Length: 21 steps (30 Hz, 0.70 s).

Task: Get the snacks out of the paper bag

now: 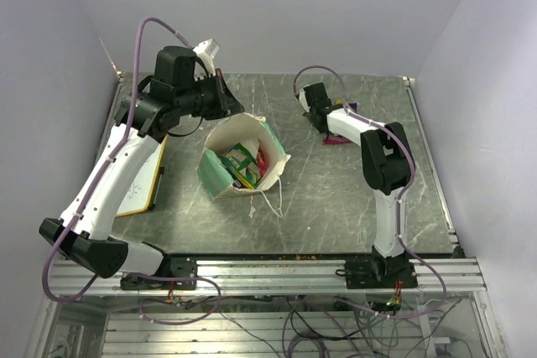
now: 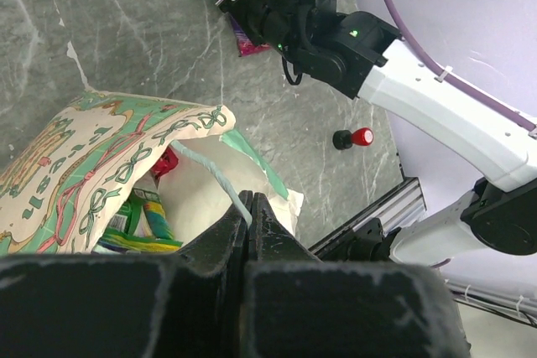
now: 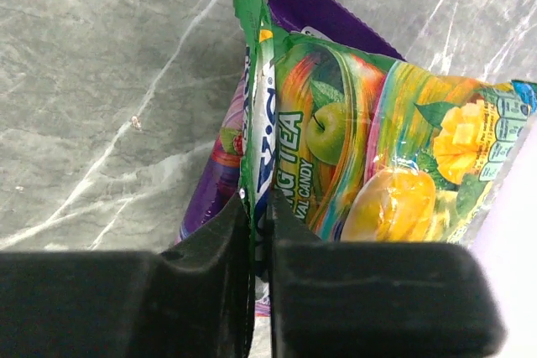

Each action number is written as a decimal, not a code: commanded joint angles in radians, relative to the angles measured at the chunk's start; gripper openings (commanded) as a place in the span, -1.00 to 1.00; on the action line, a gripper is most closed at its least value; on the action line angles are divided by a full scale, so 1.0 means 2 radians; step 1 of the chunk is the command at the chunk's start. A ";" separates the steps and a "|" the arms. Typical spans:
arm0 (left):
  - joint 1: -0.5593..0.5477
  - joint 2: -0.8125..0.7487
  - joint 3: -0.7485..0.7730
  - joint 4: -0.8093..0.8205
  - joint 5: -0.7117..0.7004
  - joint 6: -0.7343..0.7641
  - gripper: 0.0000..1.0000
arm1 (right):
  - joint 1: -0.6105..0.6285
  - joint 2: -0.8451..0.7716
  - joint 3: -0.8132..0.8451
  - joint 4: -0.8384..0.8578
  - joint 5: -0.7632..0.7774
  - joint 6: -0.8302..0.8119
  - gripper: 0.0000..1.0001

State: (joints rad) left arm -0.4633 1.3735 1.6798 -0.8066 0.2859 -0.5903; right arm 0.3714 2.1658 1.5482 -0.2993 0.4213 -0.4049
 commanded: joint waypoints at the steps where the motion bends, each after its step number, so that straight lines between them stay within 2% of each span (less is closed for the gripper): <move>1: 0.006 0.000 0.030 -0.001 0.008 0.010 -0.86 | -0.004 -0.013 -0.002 -0.044 -0.045 0.045 -0.70; 5: 0.009 0.000 0.040 -0.005 0.005 0.011 -0.86 | -0.004 -0.055 0.019 -0.071 -0.055 0.056 -0.08; 6: 0.011 -0.001 0.040 -0.005 0.006 0.011 -0.86 | -0.004 -0.066 0.025 -0.082 -0.061 0.064 0.05; 8: 0.013 -0.002 0.040 -0.004 0.007 0.009 -0.86 | -0.003 -0.098 0.020 -0.097 -0.074 0.079 0.17; 14: 0.025 0.001 0.055 -0.008 -0.004 0.022 -0.86 | 0.001 -0.215 -0.027 -0.121 -0.146 0.121 0.45; 18: 0.045 0.013 0.092 -0.022 -0.031 0.048 -0.86 | 0.012 -0.285 -0.074 -0.113 -0.271 0.175 0.46; 21: 0.064 0.022 0.117 -0.015 -0.041 0.056 -0.86 | 0.041 -0.324 -0.122 -0.089 -0.320 0.213 0.46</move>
State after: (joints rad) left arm -0.3832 1.4128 1.8153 -0.8837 0.2535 -0.5282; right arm 0.3901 1.5703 1.4162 -0.4885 0.0002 -0.1120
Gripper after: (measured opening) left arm 0.075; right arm 0.728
